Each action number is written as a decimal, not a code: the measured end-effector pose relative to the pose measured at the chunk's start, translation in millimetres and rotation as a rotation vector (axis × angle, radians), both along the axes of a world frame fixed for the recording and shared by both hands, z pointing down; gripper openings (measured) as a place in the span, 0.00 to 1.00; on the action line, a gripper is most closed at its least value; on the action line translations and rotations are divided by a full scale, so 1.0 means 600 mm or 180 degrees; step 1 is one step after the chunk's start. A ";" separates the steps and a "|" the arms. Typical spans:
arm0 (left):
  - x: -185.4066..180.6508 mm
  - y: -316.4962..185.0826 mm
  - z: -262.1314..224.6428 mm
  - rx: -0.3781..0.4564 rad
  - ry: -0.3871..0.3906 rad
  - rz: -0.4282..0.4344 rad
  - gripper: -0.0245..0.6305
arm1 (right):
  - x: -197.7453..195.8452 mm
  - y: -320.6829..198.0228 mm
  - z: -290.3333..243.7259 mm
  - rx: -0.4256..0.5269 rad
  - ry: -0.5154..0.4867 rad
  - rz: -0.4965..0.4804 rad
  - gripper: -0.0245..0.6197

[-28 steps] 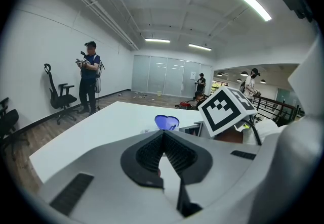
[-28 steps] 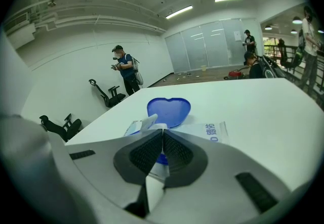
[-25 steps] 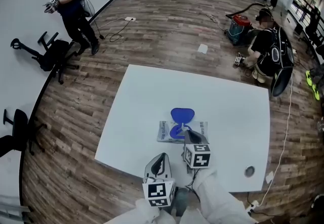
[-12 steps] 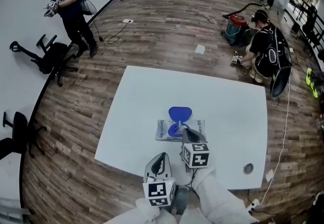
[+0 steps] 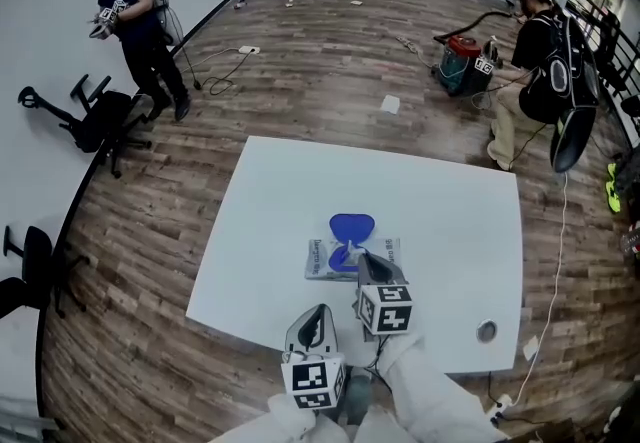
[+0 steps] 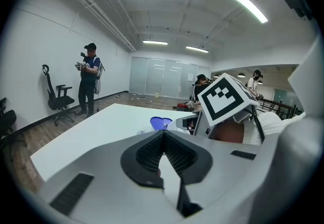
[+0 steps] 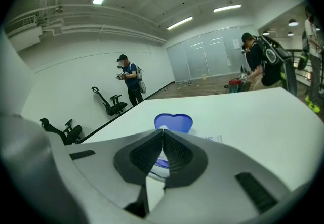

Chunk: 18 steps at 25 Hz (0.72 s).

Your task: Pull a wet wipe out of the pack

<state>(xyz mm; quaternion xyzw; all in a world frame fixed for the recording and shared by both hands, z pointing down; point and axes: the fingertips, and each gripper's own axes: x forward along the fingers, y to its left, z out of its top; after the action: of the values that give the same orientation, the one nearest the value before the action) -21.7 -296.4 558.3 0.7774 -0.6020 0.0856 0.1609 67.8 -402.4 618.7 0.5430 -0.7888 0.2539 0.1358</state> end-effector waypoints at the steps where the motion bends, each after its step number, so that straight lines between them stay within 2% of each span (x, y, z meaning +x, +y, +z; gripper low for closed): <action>1: 0.000 0.000 -0.001 0.0002 0.0003 0.0002 0.04 | 0.000 0.000 -0.002 0.0008 0.0000 0.0005 0.06; 18: -0.006 0.016 -0.031 0.0143 0.0050 0.0037 0.04 | 0.003 0.008 -0.062 0.0195 0.0025 0.0079 0.06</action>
<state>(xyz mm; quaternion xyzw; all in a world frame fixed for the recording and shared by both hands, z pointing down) -25.6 -286.8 539.5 0.7850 -0.5980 0.0670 0.1476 69.4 -397.9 581.3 0.5577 -0.7889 0.2291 0.1190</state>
